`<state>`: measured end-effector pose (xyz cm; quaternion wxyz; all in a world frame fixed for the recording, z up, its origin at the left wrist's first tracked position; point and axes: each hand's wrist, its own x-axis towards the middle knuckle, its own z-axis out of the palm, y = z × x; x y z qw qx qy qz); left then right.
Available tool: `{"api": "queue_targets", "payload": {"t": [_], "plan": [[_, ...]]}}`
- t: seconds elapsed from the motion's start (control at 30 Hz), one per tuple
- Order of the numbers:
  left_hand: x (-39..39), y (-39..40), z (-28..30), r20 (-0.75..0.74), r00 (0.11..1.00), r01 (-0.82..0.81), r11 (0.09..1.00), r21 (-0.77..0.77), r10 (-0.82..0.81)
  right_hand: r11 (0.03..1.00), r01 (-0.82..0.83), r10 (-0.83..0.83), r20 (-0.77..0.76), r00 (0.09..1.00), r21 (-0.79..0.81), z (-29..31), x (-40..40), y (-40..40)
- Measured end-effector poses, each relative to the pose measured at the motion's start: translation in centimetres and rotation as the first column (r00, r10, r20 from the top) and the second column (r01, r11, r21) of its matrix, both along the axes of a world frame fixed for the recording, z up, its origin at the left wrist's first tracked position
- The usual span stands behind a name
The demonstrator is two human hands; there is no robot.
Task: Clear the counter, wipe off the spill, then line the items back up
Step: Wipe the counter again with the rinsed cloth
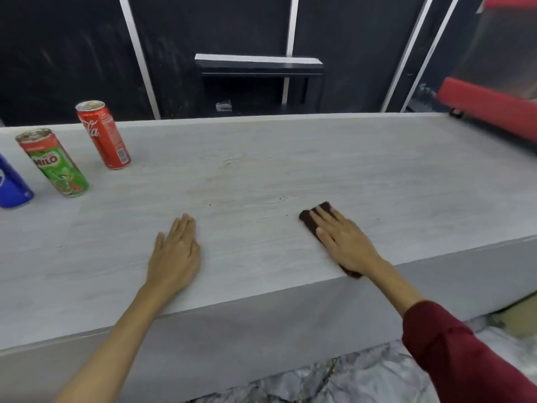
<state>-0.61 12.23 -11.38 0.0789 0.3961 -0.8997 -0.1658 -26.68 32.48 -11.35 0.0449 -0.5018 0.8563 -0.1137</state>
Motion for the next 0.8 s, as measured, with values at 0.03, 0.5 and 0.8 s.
{"api": "queue_targets", "payload": {"t": [0.03,0.5,0.8], "plan": [[-1.3,0.9,0.0,0.0,1.0,0.011,1.0,0.011,-0.011,0.999,0.034,-0.034,0.0,0.999,0.011,0.0,-0.9,-1.1],[-5.7,4.0,-0.5,-0.022,0.999,0.028,0.998,-0.053,-0.029,1.0,0.006,-0.006,0.075,0.997,-0.004,0.3,-5.6,4.9],[-8.0,6.0,0.0,-0.014,0.995,0.097,0.995,-0.002,-0.097,0.997,-0.074,0.074,0.019,0.997,0.005,-0.1,-1.4,-2.3]]}}
